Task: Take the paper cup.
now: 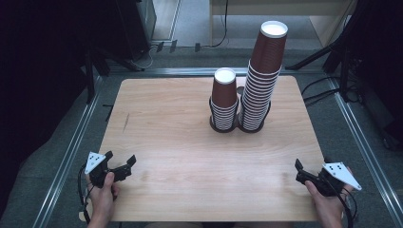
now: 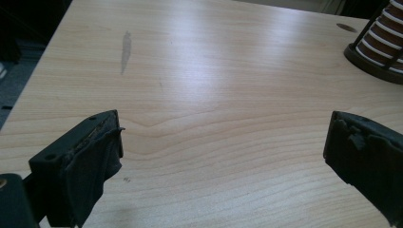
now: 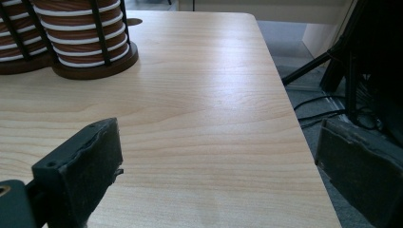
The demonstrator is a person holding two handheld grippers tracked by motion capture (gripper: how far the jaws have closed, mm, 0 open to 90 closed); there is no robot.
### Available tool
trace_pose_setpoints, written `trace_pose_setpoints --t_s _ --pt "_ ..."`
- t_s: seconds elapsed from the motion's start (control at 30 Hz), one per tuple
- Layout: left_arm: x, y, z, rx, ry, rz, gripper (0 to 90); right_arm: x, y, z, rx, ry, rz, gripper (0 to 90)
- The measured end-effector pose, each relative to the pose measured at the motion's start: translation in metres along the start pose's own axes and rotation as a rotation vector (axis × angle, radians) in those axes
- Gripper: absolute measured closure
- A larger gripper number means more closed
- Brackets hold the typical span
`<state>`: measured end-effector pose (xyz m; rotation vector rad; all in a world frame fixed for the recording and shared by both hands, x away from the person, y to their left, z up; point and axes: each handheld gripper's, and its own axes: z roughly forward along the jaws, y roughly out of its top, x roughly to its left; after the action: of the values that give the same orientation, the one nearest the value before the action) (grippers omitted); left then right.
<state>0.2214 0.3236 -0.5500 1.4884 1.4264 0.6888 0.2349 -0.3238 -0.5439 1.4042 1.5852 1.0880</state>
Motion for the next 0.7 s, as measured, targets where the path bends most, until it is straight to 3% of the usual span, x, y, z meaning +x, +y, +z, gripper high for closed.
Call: trace_pose_setpoints --t_s 0.3,0.43,0.57,0.7 --pt "0.003 -0.001 0.001 0.014 -0.030 -0.027 0.0 0.001 0.002 0.002 0.004 -0.021 -0.006 1.8" --pt "0.004 0.000 0.002 0.020 -0.018 -0.041 0.0 0.001 0.006 0.000 -0.001 -0.033 -0.038 1.8" --pt "0.006 0.000 0.003 0.028 -0.027 -0.053 0.0 0.006 0.020 -0.009 -0.055 -0.016 0.007 1.8" --pt "0.005 0.001 0.005 0.042 -0.029 -0.047 0.0 0.011 0.028 -0.010 -0.066 -0.005 0.004 1.8"
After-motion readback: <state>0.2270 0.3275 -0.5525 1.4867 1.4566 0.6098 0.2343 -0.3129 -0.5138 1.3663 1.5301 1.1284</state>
